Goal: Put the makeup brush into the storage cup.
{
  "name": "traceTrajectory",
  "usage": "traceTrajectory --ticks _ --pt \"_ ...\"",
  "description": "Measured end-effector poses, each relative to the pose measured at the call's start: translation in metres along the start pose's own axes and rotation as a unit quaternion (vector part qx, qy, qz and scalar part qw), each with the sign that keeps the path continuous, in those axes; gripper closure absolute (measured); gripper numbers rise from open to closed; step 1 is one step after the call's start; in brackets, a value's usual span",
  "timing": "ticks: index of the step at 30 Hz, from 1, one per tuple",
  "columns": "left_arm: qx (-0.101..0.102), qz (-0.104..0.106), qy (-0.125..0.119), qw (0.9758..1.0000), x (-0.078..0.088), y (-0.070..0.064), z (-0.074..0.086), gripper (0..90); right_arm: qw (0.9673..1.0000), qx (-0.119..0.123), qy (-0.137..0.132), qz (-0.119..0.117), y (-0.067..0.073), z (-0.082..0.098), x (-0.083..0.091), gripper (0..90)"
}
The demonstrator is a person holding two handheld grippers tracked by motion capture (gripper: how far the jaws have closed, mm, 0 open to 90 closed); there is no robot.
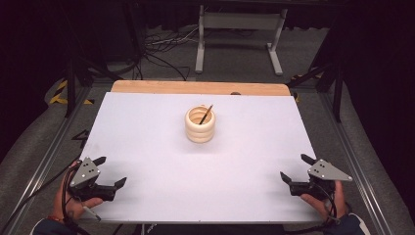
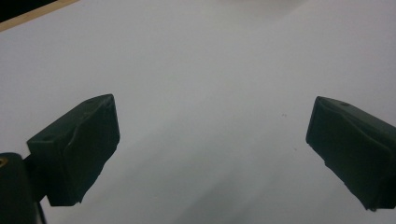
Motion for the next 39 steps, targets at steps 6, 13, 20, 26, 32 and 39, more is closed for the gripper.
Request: traceTrajectory --ticks 6,13,20,26,32,39 --pt "0.003 0.007 0.001 1.0000 0.0013 -0.0002 0.0010 3.5 1.0000 0.000 -0.002 0.004 -0.0005 -0.0023 0.0020 6.4" --pt "0.002 0.013 -0.002 0.9999 0.0030 -0.0018 0.0018 3.4 1.0000 0.005 -0.003 0.002 0.0023 -0.0060 0.0008 6.5" --pt "0.002 0.013 0.003 0.9999 0.0008 -0.0015 0.0010 3.5 1.0000 0.004 -0.001 0.001 0.0010 -0.0034 0.0001 6.4" --pt "0.001 0.014 0.002 0.9999 0.0022 -0.0029 0.0010 3.5 1.0000 0.005 -0.004 0.002 0.0011 -0.0045 0.0025 6.4" --pt "0.001 0.015 0.003 0.9999 0.0011 -0.0023 0.0001 3.5 1.0000 0.005 -0.004 0.002 0.0008 -0.0048 0.0016 6.4" --pt "0.001 0.013 0.006 0.9999 -0.0025 -0.0021 -0.0004 3.3 1.0000 0.003 -0.003 0.003 -0.0003 -0.0032 0.0010 6.5"
Point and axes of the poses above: each handheld gripper's, and its own axes: x roughly backward along the jaws, z roughly out of its underside, y roughly to its left, the point moved 4 cm from there along -x, roughly forward along the jaws, and after that the axes turned 15 degrees about x, right-handed, at the moved point
